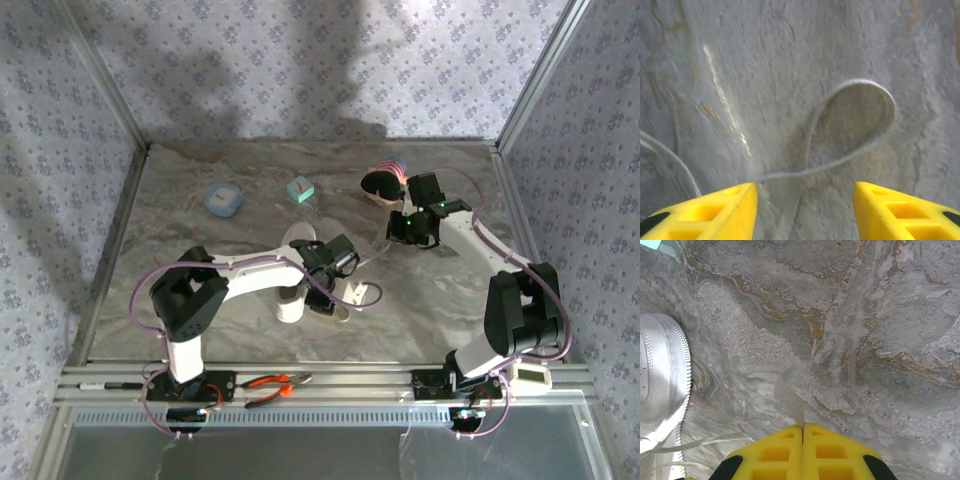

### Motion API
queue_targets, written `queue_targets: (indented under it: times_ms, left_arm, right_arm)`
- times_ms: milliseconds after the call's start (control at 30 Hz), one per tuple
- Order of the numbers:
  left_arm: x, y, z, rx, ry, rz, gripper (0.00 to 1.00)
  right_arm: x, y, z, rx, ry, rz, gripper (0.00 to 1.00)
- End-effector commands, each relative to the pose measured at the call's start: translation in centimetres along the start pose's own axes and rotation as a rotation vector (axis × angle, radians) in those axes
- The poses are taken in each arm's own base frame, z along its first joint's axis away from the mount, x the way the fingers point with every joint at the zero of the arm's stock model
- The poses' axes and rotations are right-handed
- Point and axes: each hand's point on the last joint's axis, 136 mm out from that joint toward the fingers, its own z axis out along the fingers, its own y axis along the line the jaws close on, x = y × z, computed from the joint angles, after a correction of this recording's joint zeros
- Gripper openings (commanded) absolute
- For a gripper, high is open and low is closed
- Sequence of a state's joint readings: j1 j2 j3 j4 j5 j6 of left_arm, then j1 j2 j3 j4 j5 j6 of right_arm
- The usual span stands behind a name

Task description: Tie the shoes

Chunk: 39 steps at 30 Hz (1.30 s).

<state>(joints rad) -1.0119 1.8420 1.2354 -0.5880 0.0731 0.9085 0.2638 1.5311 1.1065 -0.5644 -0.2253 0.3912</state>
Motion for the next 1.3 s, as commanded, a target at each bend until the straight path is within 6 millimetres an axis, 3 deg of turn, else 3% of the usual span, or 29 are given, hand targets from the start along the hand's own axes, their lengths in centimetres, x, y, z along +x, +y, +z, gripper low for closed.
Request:
queue_targets:
  times_ms: [0, 333, 400, 567, 700, 800, 1033, 1133, 1267]
  left_arm:
    - [-1.7, 0.6, 0.3, -0.019, -0.049, 0.063, 0.54]
    - [-1.0, -2.5, 1.8, 0.073, -0.012, 0.093, 0.49]
    - [-0.6, -3.1, 1.8, 0.085, 0.001, 0.094, 0.41]
    - [-0.1, -3.6, 0.8, 0.086, 0.014, 0.063, 0.02]
    - [-0.2, -2.7, -1.4, 0.021, -0.023, 0.007, 0.0]
    - [0.2, -0.7, -4.4, -0.062, -0.059, -0.083, 0.0]
    - [2.4, 2.6, -14.8, -0.31, -0.201, -0.268, 0.0]
    - [4.3, 3.2, -19.4, -0.442, -0.248, -0.364, 0.0]
    - [8.3, 3.3, -24.8, -0.599, -0.303, -0.555, 0.0]
  right_arm:
    - [-0.7, 0.4, -0.2, -0.013, -0.002, -0.025, 0.0]
    - [-0.9, 0.4, -0.4, -0.012, -0.001, -0.034, 0.0]
    - [-1.1, 0.6, -0.6, -0.013, -0.004, -0.039, 0.0]
    - [-2.0, 1.0, -1.3, -0.017, -0.033, -0.058, 0.0]
    - [-1.5, 0.8, -1.7, -0.008, -0.02, -0.058, 0.0]
    - [-1.4, 0.9, -2.0, -0.009, -0.023, -0.062, 0.0]
    - [-2.5, 2.4, -3.5, -0.018, -0.059, -0.102, 0.0]
    - [-2.5, 2.9, -3.6, -0.017, -0.062, -0.116, 0.0]
    - [-2.3, 3.4, -3.5, -0.02, -0.058, -0.127, 0.0]
